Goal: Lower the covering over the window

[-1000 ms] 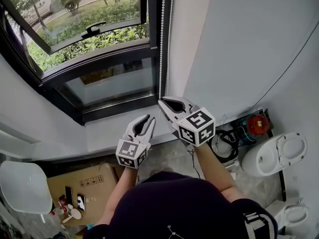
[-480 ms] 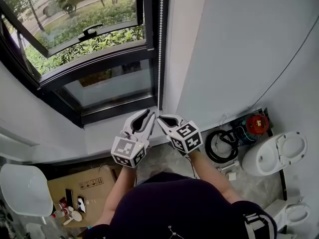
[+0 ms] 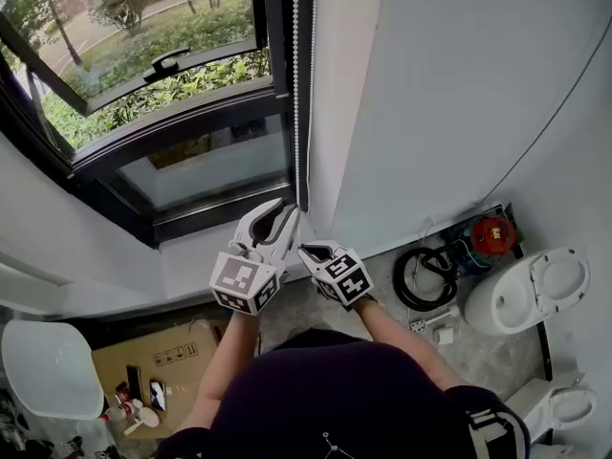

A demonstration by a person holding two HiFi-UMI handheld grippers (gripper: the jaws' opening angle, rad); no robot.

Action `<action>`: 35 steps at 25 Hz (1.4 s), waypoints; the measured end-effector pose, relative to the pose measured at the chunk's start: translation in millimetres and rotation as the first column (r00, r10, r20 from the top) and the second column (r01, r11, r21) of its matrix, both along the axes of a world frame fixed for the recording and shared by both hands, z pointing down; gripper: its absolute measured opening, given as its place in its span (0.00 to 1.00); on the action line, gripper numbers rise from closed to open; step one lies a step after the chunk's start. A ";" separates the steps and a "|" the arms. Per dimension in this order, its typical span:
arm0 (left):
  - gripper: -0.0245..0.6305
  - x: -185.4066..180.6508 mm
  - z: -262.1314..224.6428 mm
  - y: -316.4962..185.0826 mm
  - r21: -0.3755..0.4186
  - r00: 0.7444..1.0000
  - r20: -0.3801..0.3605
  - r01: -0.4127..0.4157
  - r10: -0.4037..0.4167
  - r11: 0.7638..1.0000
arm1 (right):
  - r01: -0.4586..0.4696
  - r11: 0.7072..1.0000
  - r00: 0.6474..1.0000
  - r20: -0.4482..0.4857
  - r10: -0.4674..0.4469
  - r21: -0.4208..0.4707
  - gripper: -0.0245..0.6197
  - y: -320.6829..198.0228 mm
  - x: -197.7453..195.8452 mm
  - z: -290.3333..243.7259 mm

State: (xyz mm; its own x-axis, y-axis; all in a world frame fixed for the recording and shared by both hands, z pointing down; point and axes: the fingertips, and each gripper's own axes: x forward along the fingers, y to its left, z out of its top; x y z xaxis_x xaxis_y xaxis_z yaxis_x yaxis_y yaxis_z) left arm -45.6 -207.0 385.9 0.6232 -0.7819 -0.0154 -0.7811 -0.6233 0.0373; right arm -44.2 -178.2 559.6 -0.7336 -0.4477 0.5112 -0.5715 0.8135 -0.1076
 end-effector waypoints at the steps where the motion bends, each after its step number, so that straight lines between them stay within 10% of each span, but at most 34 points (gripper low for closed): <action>1: 0.15 0.4 -2.6 -0.5 0.005 1.000 -0.003 -0.003 0.003 1.000 | -0.002 1.000 1.000 -0.001 0.002 -0.002 0.07 -0.8 0.5 1.6; 30: 0.07 27.2 12.9 -4.1 -0.075 0.992 0.095 -0.070 0.077 0.995 | 0.058 0.998 0.987 -0.151 -0.062 -0.032 0.07 9.8 17.3 39.4; 35: 0.07 24.0 19.3 -4.4 -0.101 0.992 0.095 -0.076 0.086 0.992 | 0.064 0.997 0.993 -0.100 -0.069 -0.047 0.19 11.4 21.5 23.8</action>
